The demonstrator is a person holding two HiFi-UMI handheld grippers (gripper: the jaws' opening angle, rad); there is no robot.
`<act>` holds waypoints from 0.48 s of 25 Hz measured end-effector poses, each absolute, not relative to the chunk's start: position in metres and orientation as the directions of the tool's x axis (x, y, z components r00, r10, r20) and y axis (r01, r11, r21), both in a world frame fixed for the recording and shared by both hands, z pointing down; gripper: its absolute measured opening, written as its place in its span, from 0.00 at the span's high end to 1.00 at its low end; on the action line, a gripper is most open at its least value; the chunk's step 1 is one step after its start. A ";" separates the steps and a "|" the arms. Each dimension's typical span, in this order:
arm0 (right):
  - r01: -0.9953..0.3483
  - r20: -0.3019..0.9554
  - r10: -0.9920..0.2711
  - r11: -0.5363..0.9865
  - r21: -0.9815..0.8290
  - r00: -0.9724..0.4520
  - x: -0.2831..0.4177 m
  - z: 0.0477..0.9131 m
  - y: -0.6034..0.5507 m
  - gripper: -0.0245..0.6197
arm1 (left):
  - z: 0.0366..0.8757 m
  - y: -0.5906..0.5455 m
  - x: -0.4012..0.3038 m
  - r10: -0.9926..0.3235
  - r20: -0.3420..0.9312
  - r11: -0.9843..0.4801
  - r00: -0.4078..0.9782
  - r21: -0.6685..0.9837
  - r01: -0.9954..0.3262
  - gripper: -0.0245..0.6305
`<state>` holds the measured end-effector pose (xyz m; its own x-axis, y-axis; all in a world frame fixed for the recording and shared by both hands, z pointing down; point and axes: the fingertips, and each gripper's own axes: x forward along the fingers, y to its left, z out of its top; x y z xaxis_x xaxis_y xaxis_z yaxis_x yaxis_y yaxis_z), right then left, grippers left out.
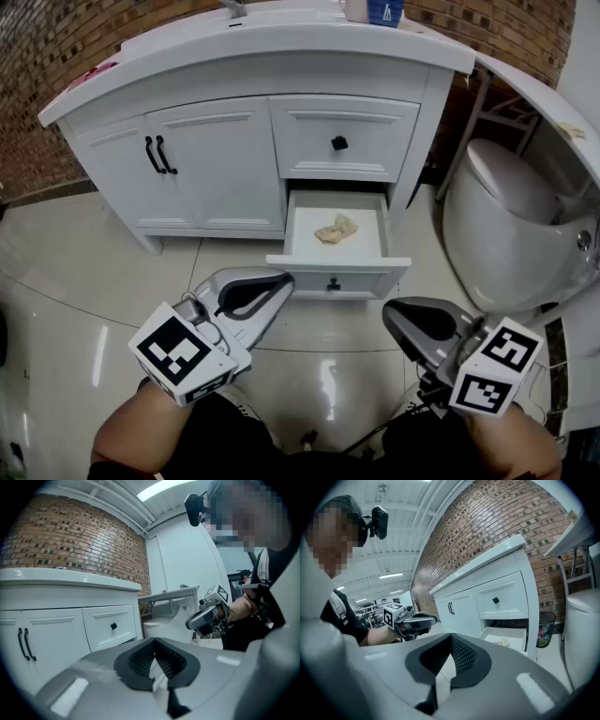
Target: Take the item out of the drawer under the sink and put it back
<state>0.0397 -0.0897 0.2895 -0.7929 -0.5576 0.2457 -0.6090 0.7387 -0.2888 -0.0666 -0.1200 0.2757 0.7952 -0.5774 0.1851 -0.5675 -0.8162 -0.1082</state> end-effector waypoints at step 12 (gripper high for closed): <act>-0.591 0.205 -0.555 0.748 -0.301 -0.806 0.037 0.277 -0.093 0.96 | 0.251 -0.176 -0.064 -0.636 0.235 -0.769 0.735 -0.272 -0.578 0.90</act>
